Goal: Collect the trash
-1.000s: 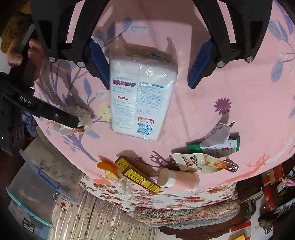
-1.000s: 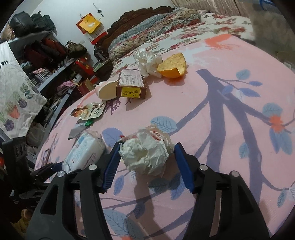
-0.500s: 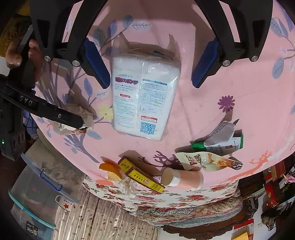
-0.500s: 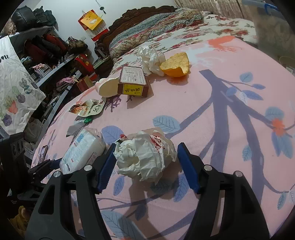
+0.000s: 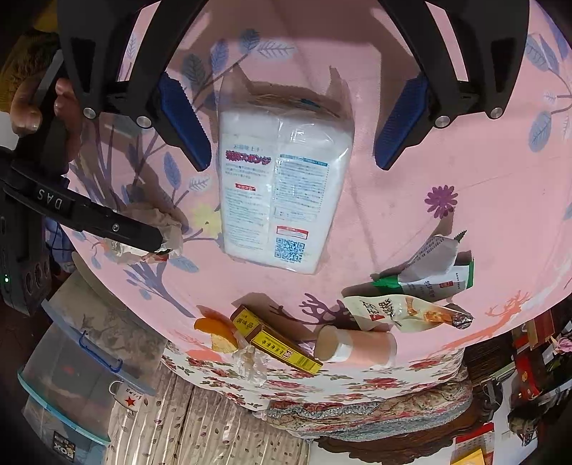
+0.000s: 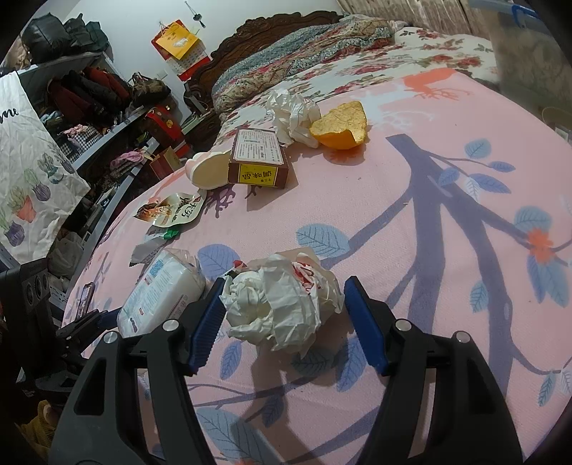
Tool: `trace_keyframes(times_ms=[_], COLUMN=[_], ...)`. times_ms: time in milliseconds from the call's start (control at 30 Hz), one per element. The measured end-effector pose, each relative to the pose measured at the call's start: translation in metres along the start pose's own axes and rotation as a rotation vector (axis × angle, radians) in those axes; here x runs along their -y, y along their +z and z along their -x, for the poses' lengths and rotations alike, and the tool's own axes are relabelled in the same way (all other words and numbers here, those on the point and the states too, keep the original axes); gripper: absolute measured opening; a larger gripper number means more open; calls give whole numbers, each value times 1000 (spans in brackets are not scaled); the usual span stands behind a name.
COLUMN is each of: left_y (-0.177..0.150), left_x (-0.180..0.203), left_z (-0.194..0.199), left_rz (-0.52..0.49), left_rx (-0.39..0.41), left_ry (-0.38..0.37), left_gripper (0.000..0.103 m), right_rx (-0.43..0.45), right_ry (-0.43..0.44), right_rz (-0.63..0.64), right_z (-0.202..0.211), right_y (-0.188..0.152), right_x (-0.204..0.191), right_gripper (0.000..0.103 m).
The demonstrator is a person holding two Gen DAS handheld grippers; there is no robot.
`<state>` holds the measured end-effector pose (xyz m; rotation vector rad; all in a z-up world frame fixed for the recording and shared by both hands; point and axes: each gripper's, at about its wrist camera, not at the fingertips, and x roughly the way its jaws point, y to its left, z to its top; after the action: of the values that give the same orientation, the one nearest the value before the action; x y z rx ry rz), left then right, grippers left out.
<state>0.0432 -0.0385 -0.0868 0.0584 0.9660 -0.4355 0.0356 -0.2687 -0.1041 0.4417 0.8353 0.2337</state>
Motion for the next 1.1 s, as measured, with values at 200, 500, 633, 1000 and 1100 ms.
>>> trace_keyframes(times_ms=[200, 500, 633, 1000, 1100], left_y=[0, -1, -1, -2, -2], left_x=[0, 2, 1, 3, 3], left_z=[0, 0, 0, -1, -1], left_rz=[0, -1, -1, -5, -3], left_rx=[0, 0, 0, -3, -3], left_ry=[-2, -1, -1, -7, -11], left_gripper=[89, 90, 90, 94, 94], right_rx=[0, 0, 0, 0, 1], right_ry=[0, 0, 0, 1, 1], right_rz=[0, -1, -1, -1, -2], right_z=[0, 0, 0, 0, 0], right_y=[0, 0, 0, 0, 0], right_x=[0, 0, 0, 0, 0], right_gripper=[68, 68, 68, 68, 68])
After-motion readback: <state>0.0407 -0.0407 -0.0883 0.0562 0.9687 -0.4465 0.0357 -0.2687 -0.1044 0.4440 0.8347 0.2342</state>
